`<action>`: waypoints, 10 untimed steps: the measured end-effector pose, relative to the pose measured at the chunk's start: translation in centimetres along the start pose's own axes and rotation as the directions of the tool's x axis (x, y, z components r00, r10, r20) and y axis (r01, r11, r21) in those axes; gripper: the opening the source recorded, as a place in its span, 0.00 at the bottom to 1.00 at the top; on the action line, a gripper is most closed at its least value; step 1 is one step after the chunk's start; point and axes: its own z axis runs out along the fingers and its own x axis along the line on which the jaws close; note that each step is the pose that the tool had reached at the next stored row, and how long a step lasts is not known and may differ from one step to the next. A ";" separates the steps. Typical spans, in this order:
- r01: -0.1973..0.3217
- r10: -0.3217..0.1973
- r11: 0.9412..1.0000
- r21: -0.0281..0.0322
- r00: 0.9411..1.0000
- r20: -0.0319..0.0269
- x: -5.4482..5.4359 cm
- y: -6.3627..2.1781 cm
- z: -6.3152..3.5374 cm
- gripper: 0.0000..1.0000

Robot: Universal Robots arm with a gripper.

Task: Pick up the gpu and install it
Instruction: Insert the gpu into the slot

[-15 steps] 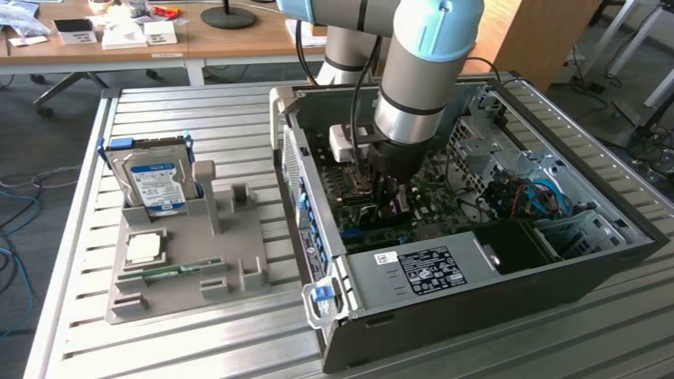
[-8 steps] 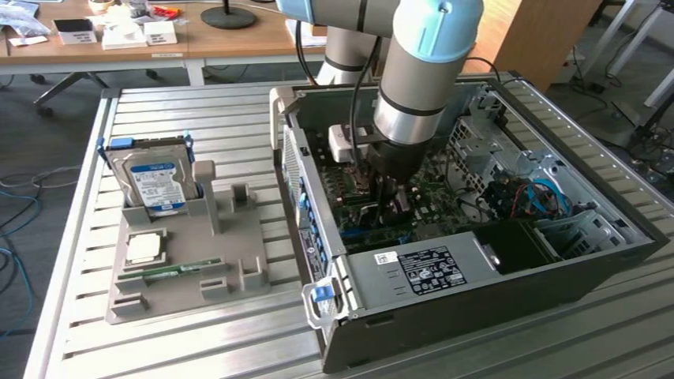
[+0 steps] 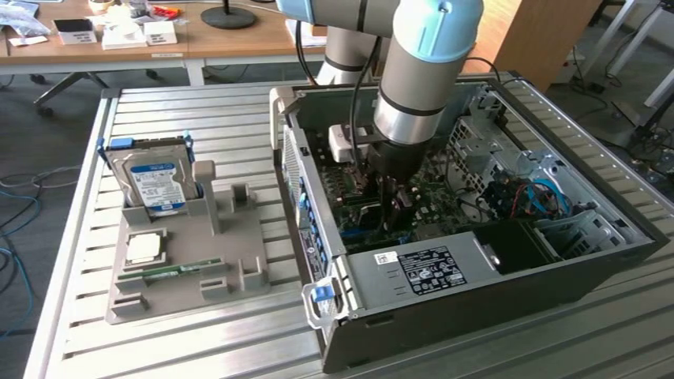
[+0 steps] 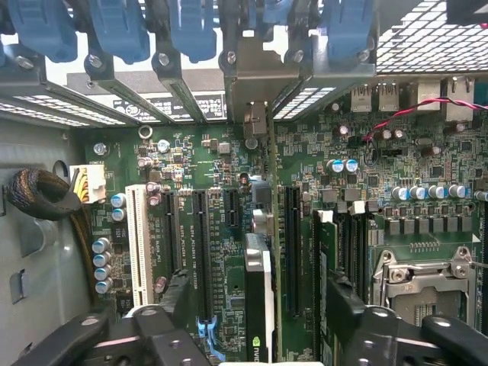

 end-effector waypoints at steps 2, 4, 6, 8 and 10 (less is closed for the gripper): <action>0.000 0.000 1.000 0.000 1.000 0.000 0.0 0.00 0.00 0.80; 0.000 0.000 1.000 0.000 1.000 0.000 0.0 0.00 0.00 0.80; 0.000 0.000 1.000 0.000 1.000 0.000 0.0 0.00 0.00 0.80; 0.000 0.000 1.000 0.000 1.000 0.000 0.0 0.00 0.00 0.80; 0.000 0.000 1.000 0.000 1.000 0.000 0.0 0.00 0.00 0.80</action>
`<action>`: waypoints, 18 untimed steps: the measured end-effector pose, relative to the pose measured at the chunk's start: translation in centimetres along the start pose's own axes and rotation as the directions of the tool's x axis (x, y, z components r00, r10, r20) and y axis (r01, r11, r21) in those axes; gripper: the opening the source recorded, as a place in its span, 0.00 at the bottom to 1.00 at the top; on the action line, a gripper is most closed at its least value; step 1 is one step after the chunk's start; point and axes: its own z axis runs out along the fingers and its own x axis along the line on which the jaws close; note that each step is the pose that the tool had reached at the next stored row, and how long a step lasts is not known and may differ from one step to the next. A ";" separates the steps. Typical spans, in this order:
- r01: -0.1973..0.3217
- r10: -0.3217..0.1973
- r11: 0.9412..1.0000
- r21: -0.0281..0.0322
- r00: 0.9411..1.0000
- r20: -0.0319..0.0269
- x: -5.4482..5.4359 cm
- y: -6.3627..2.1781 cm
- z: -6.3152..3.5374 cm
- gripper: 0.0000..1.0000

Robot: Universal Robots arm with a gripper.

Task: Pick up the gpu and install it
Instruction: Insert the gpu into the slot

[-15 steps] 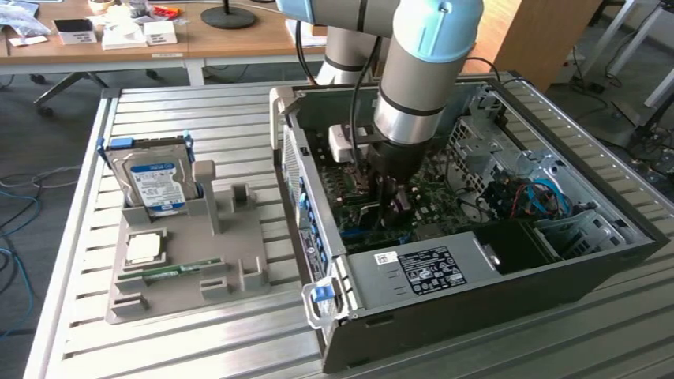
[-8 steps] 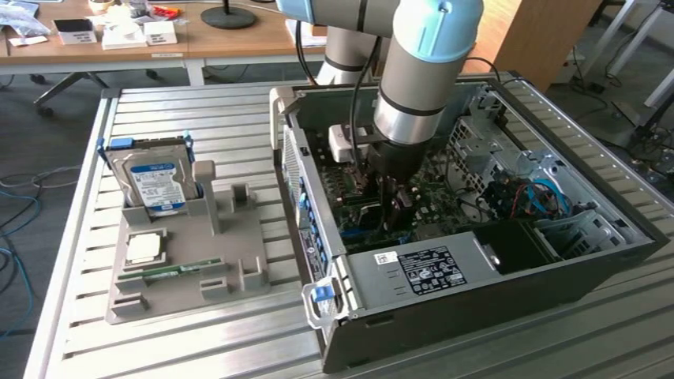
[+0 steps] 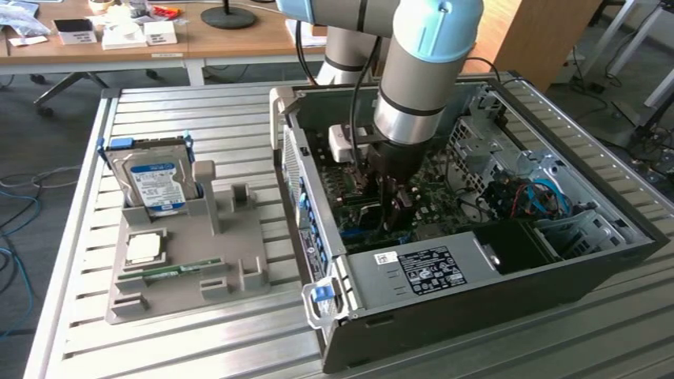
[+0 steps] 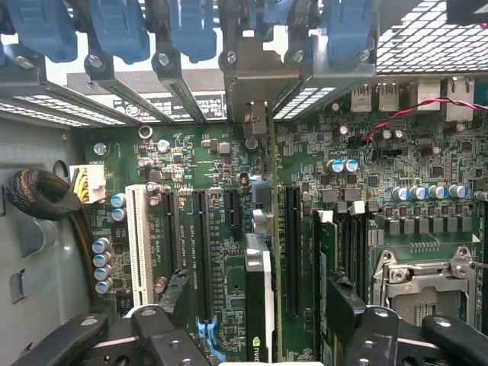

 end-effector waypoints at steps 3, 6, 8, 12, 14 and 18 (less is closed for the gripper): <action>0.000 0.000 1.000 0.000 1.000 0.000 0.0 0.00 -0.15 0.80; 0.000 0.000 1.000 0.000 1.000 0.000 0.0 -0.01 -0.67 0.80; 0.000 0.000 1.000 0.000 1.000 0.000 0.0 -0.01 -1.13 0.80; 0.000 0.000 1.000 0.000 1.000 0.000 -0.1 -0.02 -2.08 0.80; 0.000 0.000 1.000 0.000 1.000 0.000 -0.1 -0.03 -2.59 0.80; 0.000 0.000 1.000 0.000 1.000 0.000 -0.1 -0.04 -3.28 0.80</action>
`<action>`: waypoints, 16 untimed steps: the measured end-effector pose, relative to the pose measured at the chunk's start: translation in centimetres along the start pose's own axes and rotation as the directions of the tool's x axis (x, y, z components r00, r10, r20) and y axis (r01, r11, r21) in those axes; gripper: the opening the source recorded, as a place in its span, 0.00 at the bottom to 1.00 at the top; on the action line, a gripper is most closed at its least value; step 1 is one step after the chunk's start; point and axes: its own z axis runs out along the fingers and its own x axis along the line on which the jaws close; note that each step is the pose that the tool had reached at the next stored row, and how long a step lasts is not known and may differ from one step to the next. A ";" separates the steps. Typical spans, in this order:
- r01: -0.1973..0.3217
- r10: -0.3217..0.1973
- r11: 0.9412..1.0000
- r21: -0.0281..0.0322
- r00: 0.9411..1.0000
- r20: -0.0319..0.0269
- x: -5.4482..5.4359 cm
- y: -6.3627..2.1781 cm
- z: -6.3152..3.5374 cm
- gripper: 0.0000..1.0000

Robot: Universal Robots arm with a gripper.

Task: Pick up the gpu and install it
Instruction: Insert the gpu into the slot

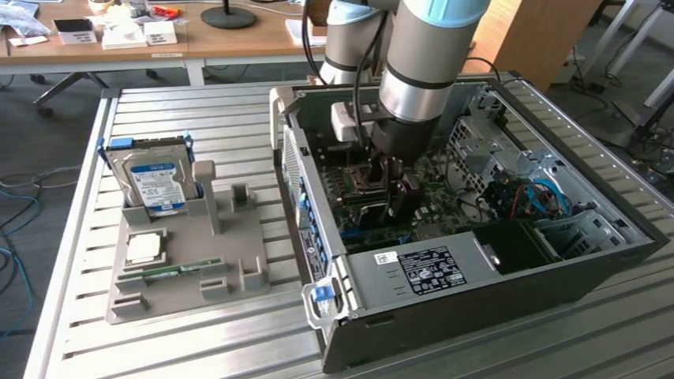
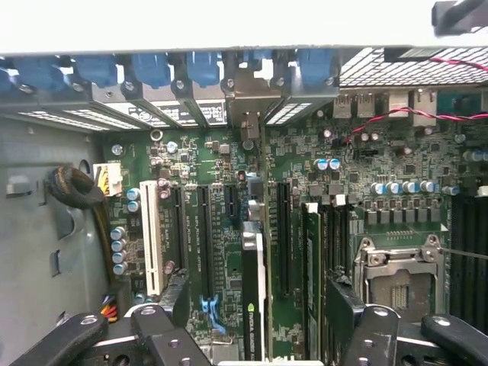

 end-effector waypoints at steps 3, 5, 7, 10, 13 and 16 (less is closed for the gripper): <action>0.000 0.000 1.000 0.000 1.000 0.000 0.0 -0.01 -0.42 0.80; 0.000 0.000 1.000 0.000 1.000 0.000 0.0 -0.01 -0.69 0.80; 0.000 0.000 1.000 0.000 1.000 0.000 0.0 -0.01 -0.91 0.80; 0.000 0.000 1.000 0.000 1.000 0.000 0.0 -0.02 -1.29 0.80; 0.000 0.000 1.000 0.000 1.000 0.000 -0.1 -0.02 -1.68 0.80; 0.000 0.000 1.000 0.000 1.000 0.000 -0.1 -0.03 -2.19 0.80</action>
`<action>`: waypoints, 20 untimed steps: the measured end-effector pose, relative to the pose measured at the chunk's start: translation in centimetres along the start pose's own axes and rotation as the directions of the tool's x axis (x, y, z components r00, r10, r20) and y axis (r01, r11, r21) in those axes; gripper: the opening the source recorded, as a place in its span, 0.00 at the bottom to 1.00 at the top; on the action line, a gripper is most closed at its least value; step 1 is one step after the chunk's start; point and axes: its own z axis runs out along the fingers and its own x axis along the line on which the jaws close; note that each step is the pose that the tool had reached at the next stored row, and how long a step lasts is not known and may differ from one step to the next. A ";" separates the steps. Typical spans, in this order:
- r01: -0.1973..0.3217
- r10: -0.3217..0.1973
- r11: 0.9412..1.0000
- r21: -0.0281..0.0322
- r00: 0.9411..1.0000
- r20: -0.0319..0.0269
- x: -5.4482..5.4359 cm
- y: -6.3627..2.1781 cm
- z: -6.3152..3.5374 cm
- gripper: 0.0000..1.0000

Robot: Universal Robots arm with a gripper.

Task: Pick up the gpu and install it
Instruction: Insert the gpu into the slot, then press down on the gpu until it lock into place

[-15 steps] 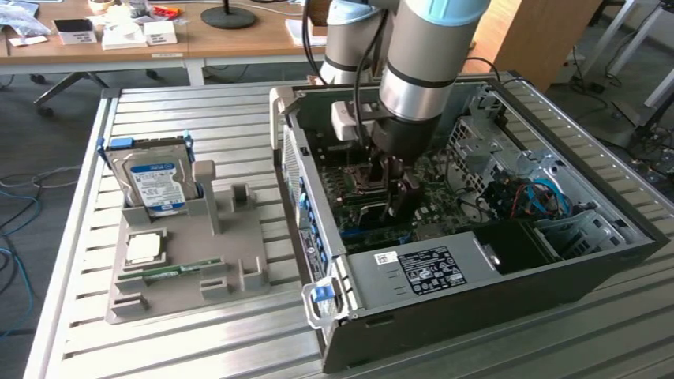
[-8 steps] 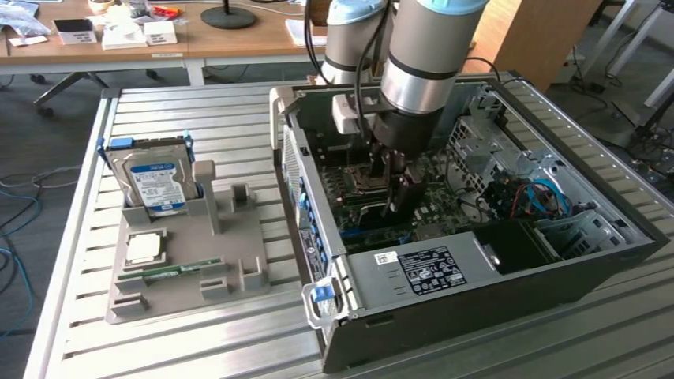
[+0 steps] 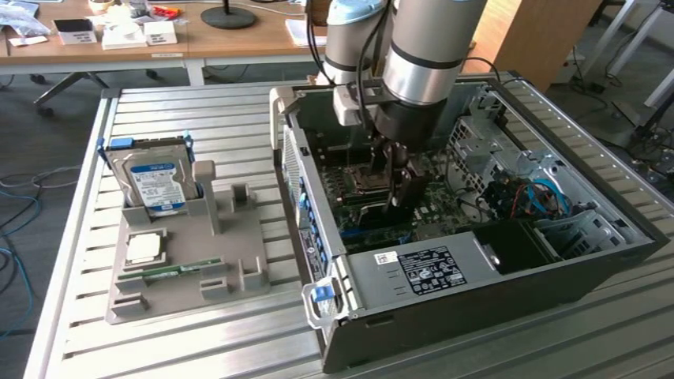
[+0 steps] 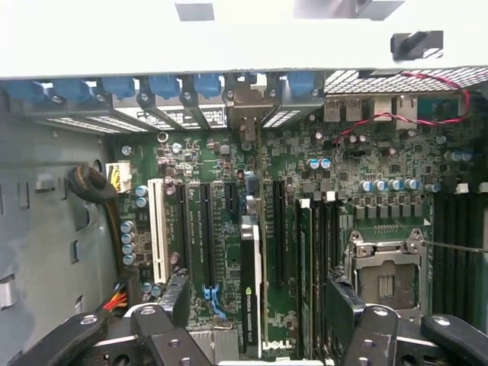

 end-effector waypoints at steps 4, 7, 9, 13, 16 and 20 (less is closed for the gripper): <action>0.000 0.000 1.000 0.000 1.000 0.000 0.0 -0.01 -0.73 0.80; 0.000 0.000 1.000 0.000 1.000 0.000 0.0 -0.01 -1.31 0.80; 0.000 0.000 1.000 0.000 1.000 0.000 -0.1 -0.02 -1.68 0.80; 0.000 0.000 1.000 0.000 1.000 0.000 -0.1 -0.03 -2.40 0.80; 0.000 0.000 1.000 0.000 1.000 0.000 -0.1 -0.03 -2.62 0.80; 0.000 0.000 1.000 0.000 1.000 0.000 -0.1 -0.03 -2.63 0.80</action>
